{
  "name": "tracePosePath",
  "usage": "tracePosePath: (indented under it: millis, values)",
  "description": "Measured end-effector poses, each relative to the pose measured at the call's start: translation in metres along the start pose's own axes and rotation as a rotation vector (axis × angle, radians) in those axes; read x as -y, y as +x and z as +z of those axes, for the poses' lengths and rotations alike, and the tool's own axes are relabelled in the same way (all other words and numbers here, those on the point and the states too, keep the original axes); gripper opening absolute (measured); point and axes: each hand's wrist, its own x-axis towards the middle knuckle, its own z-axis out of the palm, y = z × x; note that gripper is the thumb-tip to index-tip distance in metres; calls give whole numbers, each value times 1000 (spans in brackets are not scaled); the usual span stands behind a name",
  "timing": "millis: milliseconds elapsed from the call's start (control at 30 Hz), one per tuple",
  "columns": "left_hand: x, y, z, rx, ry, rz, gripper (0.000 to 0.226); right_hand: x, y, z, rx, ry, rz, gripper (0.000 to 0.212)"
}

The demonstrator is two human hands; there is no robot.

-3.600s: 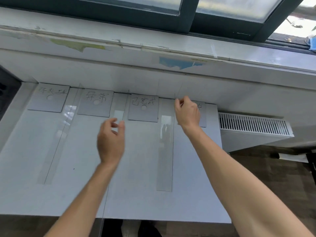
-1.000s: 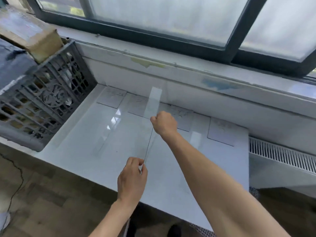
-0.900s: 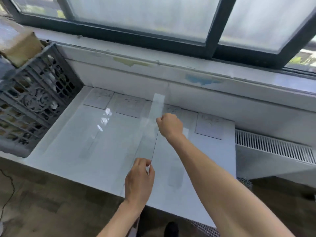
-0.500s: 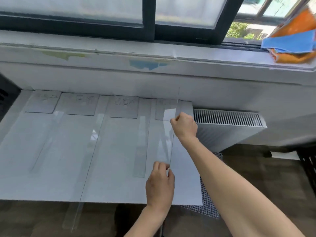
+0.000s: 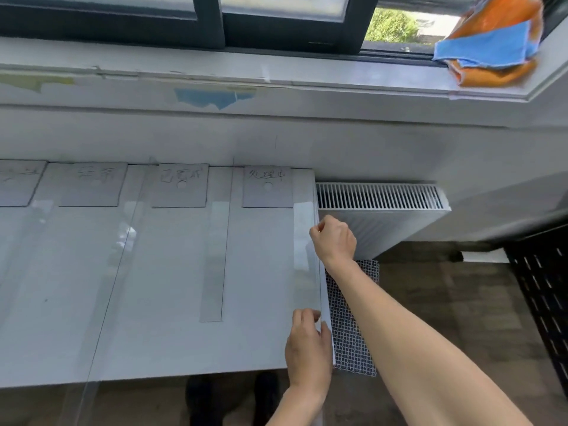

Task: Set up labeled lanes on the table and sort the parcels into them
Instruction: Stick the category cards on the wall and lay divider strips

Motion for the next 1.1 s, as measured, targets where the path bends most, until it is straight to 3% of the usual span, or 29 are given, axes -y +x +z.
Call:
tracePosePath:
  millis: [1100]
  values:
    - [1,50,36,92,-7,-18,19,-11,49,29,85,28,47,18]
